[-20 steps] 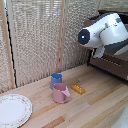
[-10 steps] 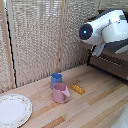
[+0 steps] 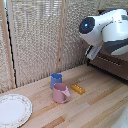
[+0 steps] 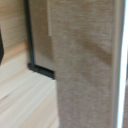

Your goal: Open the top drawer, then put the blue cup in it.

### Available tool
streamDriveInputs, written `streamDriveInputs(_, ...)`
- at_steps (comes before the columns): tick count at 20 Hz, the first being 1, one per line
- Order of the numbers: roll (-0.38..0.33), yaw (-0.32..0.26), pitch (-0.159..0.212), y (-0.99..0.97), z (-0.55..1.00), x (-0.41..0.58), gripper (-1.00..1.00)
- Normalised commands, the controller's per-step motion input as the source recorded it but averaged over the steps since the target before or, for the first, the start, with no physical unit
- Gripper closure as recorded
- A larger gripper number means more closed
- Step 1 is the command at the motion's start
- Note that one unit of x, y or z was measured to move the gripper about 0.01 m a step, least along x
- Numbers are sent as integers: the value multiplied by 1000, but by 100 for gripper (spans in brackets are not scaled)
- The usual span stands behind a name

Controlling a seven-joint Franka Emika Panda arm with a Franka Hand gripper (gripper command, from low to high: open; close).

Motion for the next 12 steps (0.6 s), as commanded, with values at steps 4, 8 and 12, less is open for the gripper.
streamDriveInputs(4,280,-226,38,181,143,180,-100)
streamDriveInputs(8,262,-216,81,134,144,332,-100)
streamDriveInputs(12,224,-171,105,147,178,550,-100)
